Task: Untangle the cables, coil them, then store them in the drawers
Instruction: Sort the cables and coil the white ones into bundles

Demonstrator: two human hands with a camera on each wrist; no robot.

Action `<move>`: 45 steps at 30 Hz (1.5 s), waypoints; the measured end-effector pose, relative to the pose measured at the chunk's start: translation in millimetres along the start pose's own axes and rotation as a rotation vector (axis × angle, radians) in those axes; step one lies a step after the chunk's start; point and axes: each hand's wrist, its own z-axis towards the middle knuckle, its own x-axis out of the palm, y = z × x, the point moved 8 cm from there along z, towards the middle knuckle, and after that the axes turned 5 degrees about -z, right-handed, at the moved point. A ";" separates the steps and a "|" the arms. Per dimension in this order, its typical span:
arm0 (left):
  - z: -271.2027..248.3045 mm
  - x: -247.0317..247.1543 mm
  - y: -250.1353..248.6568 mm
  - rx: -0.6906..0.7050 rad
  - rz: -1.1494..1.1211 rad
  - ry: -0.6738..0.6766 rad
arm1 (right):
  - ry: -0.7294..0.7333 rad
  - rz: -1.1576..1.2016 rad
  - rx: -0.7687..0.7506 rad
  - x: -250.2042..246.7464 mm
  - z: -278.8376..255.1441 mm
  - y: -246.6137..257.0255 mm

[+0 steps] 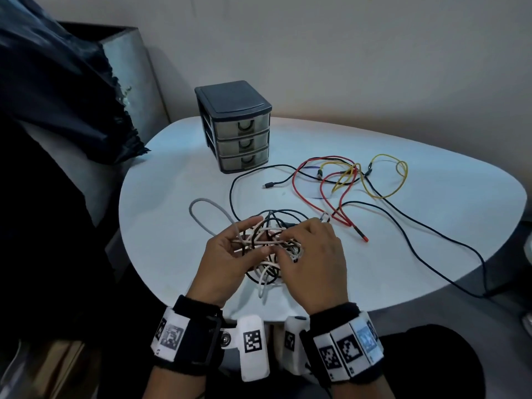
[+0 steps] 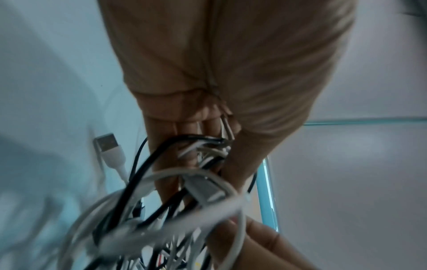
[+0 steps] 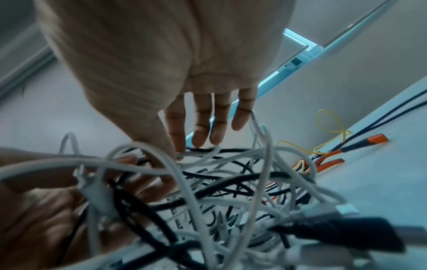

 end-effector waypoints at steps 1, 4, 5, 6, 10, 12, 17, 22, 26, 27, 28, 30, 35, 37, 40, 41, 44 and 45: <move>0.7 -0.7 -0.7 0.011 0.017 -0.007 | -0.018 -0.006 0.002 -0.4 0.2 -0.9; 1.6 2.6 -1.2 0.028 0.024 -0.043 | -0.117 -0.023 0.046 -4.5 1.2 -0.5; 1.4 4.0 -1.3 0.036 0.023 -0.060 | -0.142 -0.024 0.065 -6.1 1.2 0.3; 1.3 5.1 -1.6 0.049 0.026 -0.075 | -0.152 -0.012 0.069 -6.5 0.9 2.0; 1.5 5.0 -2.1 0.079 0.043 -0.124 | -0.085 -0.037 -0.018 4.4 -1.3 9.2; 2.7 3.5 -1.5 0.070 0.039 -0.142 | -0.058 -0.040 -0.035 6.9 -1.1 9.6; 3.5 3.7 -2.1 0.086 0.057 -0.168 | 0.026 0.052 -0.056 4.3 -0.5 15.0; 8.8 6.8 -0.9 0.105 0.088 -0.197 | 0.065 0.001 -0.091 9.3 8.8 15.1; 10.1 11.7 -9.4 0.138 0.157 -0.141 | 0.201 0.201 0.016 11.1 19.8 5.8; 9.4 14.2 -12.2 0.138 0.154 -0.111 | 0.247 0.257 0.059 12.5 22.3 1.7; 9.1 16.4 -14.4 0.132 0.143 -0.082 | 0.281 0.295 0.085 14.4 24.8 -1.5; 10.9 17.3 -16.8 0.120 0.136 -0.057 | 0.306 0.316 0.091 16.6 28.6 -3.5; 25.2 -0.2 -22.7 0.179 0.181 -0.244 | 0.163 0.457 0.126 -1.3 40.9 -8.5; 31.6 -15.2 -23.0 0.183 0.154 -0.356 | 0.109 0.646 0.171 -19.2 50.2 -13.7; 37.5 -37.7 -25.0 0.172 0.104 -0.475 | -0.016 1.025 0.268 -56.2 63.4 -31.8; 38.2 -45.2 -25.7 0.155 0.051 -0.514 | -0.041 1.123 0.296 -66.7 65.4 -40.2; 39.5 -58.9 -24.0 0.076 -0.121 -0.594 | -0.080 1.363 0.379 -84.9 65.7 -67.0; 40.1 -59.2 -22.2 0.055 -0.144 -0.592 | -0.073 1.365 0.412 -85.6 64.5 -75.5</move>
